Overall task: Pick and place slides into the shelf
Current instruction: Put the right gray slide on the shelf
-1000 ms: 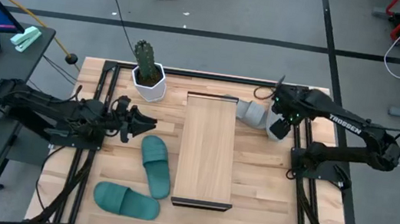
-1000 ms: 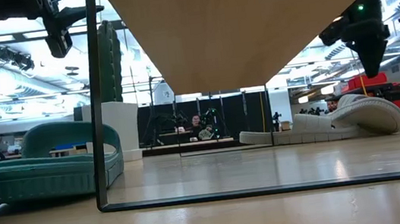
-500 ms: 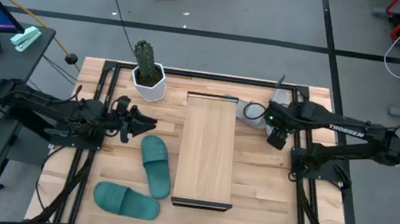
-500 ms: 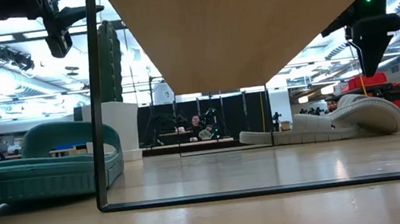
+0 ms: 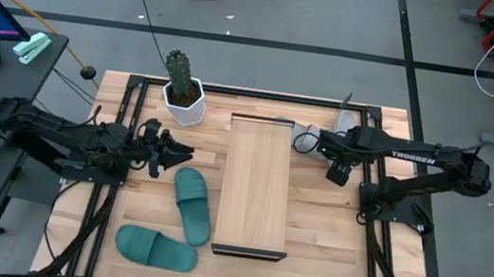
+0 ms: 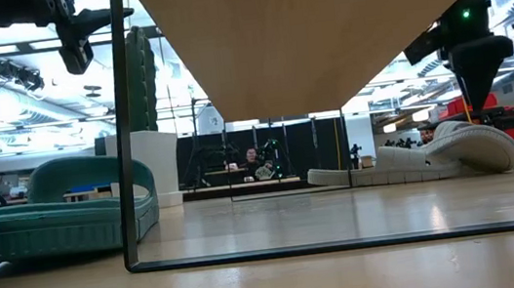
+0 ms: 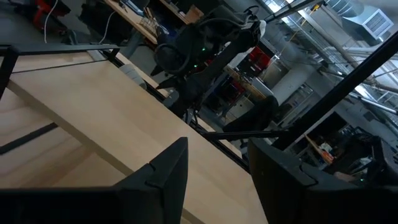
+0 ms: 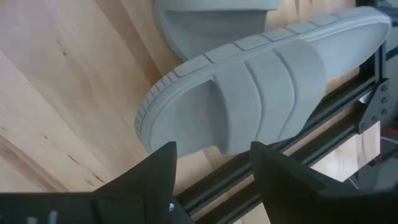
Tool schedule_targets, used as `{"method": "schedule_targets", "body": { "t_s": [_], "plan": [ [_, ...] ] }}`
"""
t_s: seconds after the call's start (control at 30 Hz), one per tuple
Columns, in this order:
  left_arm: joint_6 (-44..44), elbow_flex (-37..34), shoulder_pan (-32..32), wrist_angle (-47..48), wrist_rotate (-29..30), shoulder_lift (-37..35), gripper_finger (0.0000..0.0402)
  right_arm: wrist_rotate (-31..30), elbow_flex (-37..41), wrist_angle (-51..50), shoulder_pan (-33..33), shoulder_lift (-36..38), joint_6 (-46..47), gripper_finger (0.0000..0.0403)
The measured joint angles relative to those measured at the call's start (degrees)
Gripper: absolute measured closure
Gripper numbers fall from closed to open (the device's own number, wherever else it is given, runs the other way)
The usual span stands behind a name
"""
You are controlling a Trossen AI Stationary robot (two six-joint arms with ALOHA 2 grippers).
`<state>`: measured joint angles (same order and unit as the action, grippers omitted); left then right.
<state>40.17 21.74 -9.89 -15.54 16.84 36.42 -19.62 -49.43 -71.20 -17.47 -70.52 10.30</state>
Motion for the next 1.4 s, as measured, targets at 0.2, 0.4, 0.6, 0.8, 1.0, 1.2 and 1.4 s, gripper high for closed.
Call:
{"method": "schedule_targets", "body": {
  "t_s": [0.2,0.4,0.6,0.8,1.0,1.2,1.4],
  "plan": [
    [-0.97,0.00,0.00,0.01,0.00,0.00,0.0230,-3.13,0.02,0.40,0.02,-3.73,1.96,0.0190],
    [-1.00,-0.02,0.00,0.01,0.00,0.00,0.0230,-4.70,0.09,1.78,-0.46,-7.42,7.15,0.0190],
    [-0.19,-0.02,0.02,0.01,-0.02,-0.02,0.0230,-4.71,4.14,4.86,-0.42,-8.79,13.41,0.0190],
    [0.60,-0.02,0.01,0.01,-0.02,-0.02,0.0230,-6.47,8.08,5.45,-0.46,-8.14,18.08,0.0191],
    [1.19,-0.02,0.02,0.21,-0.02,-0.02,0.0230,-8.61,7.57,8.60,-1.11,-8.26,20.44,0.0191],
    [1.22,-0.04,0.02,0.21,-0.02,-0.02,0.0230,-9.11,8.43,10.09,-4.52,-8.28,22.95,0.0197],
    [1.63,-0.02,0.02,0.21,-0.02,-0.02,0.0230,-11.41,8.46,11.06,-7.90,-8.28,22.93,0.0213]
  ]
}}
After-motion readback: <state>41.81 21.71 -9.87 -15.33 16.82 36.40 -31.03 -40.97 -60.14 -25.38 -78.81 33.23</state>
